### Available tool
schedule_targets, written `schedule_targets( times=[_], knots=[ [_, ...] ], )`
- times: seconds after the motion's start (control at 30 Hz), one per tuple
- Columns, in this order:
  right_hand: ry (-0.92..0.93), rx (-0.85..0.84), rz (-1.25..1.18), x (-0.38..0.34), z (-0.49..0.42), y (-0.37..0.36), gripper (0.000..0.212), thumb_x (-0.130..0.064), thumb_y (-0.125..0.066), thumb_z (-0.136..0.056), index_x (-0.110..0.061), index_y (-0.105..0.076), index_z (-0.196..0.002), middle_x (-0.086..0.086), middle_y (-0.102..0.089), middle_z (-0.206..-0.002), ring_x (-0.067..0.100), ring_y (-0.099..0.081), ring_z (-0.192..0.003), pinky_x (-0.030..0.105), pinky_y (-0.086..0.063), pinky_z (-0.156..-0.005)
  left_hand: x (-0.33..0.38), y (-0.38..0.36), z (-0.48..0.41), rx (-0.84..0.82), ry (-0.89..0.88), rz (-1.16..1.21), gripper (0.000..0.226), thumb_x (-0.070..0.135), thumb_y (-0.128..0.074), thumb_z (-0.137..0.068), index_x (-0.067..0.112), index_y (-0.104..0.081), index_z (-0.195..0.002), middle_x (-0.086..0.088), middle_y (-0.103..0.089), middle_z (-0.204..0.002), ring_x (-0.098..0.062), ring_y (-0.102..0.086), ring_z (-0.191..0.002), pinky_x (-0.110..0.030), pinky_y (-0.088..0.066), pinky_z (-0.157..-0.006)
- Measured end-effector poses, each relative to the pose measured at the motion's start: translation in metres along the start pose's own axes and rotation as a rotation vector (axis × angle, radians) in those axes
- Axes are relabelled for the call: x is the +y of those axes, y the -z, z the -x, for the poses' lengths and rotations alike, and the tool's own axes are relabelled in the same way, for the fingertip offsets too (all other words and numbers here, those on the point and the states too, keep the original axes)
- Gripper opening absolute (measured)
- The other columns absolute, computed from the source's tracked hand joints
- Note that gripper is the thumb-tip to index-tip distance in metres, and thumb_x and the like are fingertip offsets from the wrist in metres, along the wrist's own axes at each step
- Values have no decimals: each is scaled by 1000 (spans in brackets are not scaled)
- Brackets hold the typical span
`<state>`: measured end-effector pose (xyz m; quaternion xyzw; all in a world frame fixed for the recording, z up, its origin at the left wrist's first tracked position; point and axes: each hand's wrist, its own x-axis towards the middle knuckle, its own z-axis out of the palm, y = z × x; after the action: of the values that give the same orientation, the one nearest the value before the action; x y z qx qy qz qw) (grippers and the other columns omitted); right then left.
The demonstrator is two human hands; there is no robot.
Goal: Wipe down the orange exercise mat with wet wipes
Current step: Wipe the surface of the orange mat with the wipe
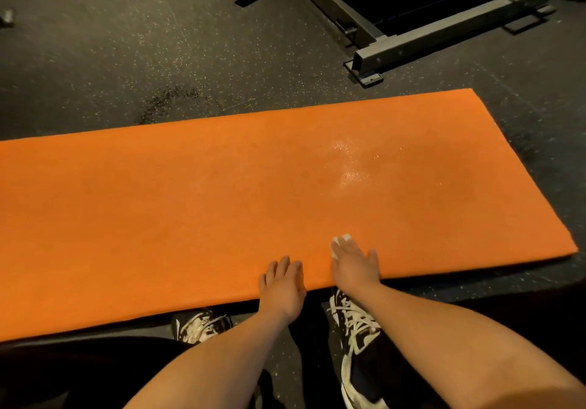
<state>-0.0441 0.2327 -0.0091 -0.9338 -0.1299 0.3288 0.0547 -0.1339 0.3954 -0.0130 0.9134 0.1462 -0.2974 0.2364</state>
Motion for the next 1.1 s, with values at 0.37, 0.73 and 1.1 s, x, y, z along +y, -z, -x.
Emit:
schedule_targets(
  times=[0.37, 0.73, 1.1],
  knots=[
    [175, 23, -28, -1, 24, -21, 51, -32, -22, -111, -30, -16, -162, -13, -4, -169, 8, 6, -155, 53, 4, -123, 15, 1, -11, 101, -99, -7, 57, 44, -65, -93, 35, -44, -145, 7, -29, -161, -28, -23, -146, -44, -25, -115],
    [193, 26, -29, -8, 36, -35, 53, -30, -21, -110, -26, -12, -162, -8, -1, -170, 12, 10, -155, 56, 3, -123, 17, -9, -6, 187, -148, 38, 15, 36, -61, -95, 31, -62, -110, 11, -42, -154, -24, -30, -143, -44, -26, -111],
    [-55, 117, -177, 1, 35, -27, 52, -25, -26, -109, -26, -19, -161, -7, -6, -170, 15, 6, -156, 55, 1, -124, 23, 2, -12, 150, -61, 225, 7, 25, -66, -95, 25, -64, -88, 9, -62, -134, -17, -59, -118, -33, -46, -91]
  ],
)
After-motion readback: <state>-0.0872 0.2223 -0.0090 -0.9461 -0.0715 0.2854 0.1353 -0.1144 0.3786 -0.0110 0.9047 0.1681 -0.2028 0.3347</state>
